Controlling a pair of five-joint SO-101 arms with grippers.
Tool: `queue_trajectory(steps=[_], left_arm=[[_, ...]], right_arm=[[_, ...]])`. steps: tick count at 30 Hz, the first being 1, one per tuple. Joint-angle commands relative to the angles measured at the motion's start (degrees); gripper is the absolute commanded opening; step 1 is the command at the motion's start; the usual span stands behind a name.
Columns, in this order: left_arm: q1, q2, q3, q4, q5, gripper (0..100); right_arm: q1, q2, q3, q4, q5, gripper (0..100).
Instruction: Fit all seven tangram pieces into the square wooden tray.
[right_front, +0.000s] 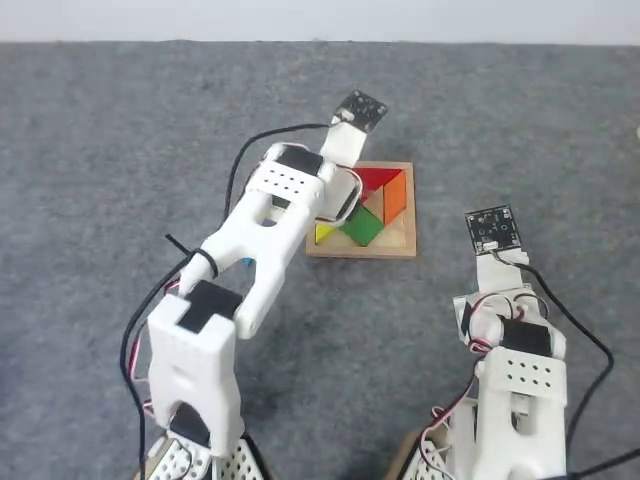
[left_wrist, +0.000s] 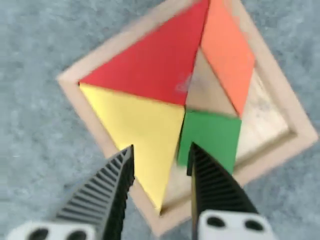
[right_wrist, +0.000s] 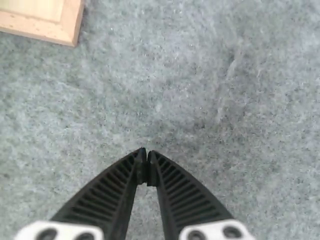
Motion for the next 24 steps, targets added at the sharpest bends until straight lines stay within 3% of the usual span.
queue_trajectory(steps=[1, 7, 18, 24], left_arm=[[0.97, 0.00, -2.15, -3.96, 2.46, 17], [1.76, 1.58, -3.56, -2.64, 2.64, 17], [-8.44, -14.15, -1.36, 16.53, 0.00, 18], [-13.01, -16.53, 12.53, 10.20, -7.30, 18]], right_arm=[[-0.57, -1.63, -0.18, -1.27, 0.00, 0.8], [-0.57, -1.54, -0.18, -1.27, 0.00, 0.8], [-0.57, -1.63, -0.18, -1.27, 0.00, 0.8], [-0.57, -1.63, -0.18, -1.27, 0.00, 0.8]])
